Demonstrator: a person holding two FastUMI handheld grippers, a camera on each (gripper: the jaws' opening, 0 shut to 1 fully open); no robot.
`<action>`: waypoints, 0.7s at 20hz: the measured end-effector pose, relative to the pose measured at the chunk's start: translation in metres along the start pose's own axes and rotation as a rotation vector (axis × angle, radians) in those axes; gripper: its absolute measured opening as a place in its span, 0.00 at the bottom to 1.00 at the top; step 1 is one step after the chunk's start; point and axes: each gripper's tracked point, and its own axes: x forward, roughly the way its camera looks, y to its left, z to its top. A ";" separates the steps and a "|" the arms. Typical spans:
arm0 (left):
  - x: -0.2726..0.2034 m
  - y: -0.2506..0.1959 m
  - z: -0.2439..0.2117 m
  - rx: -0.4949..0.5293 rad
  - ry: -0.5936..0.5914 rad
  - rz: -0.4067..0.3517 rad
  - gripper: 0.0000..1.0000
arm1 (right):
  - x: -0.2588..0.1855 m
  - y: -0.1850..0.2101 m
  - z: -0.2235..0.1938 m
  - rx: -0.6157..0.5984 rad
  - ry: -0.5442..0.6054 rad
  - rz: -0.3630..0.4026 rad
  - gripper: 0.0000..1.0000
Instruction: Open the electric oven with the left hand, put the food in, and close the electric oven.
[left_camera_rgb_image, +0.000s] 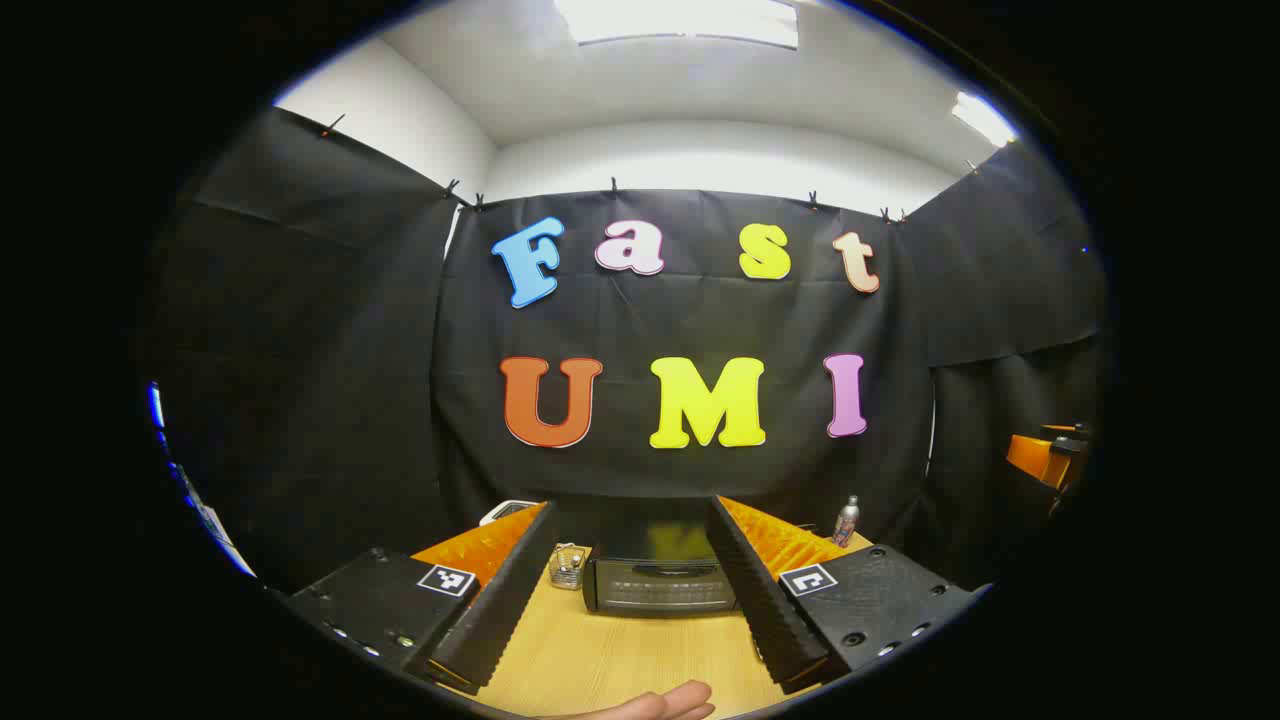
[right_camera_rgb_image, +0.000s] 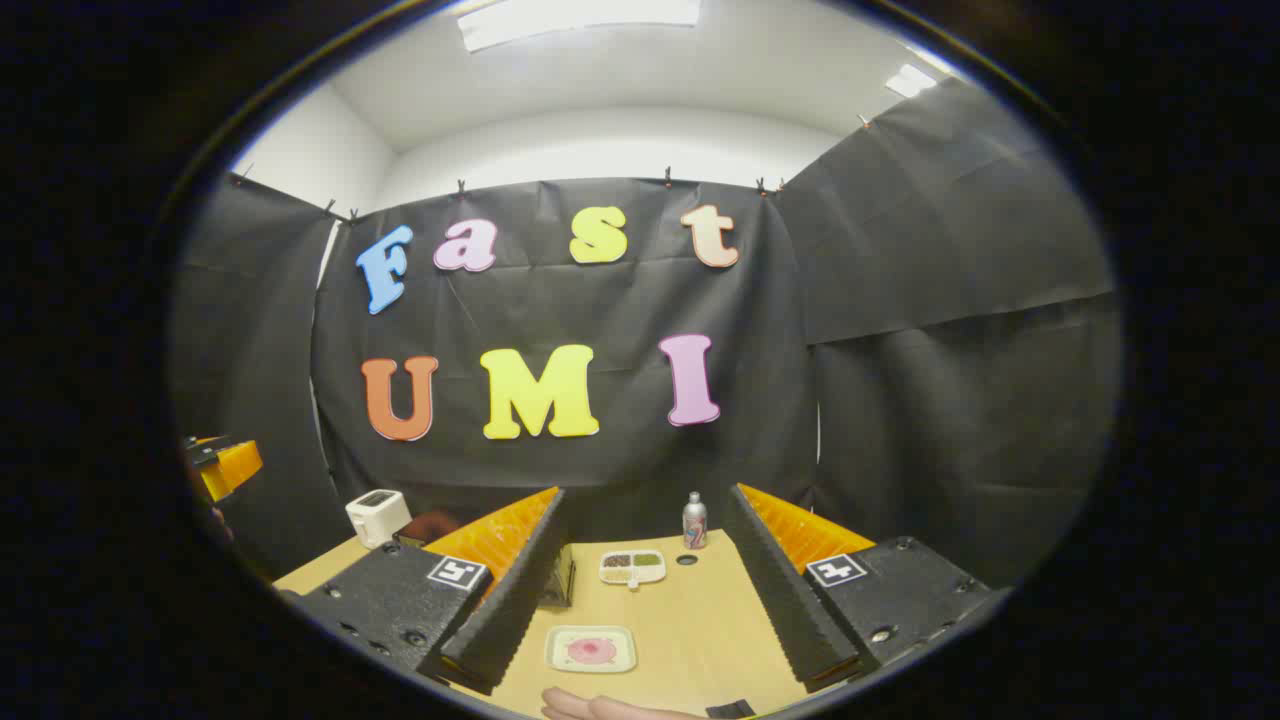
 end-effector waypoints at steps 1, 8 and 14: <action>0.000 0.002 0.002 0.006 -0.002 0.004 1.00 | 0.001 -0.003 0.001 -0.006 -0.001 -0.001 0.97; 0.010 -0.011 0.002 0.017 0.001 -0.013 0.84 | 0.003 -0.019 0.005 -0.035 -0.042 -0.011 0.97; 0.032 -0.029 0.000 0.039 -0.027 -0.050 0.94 | 0.008 -0.025 0.013 -0.068 -0.095 -0.020 0.97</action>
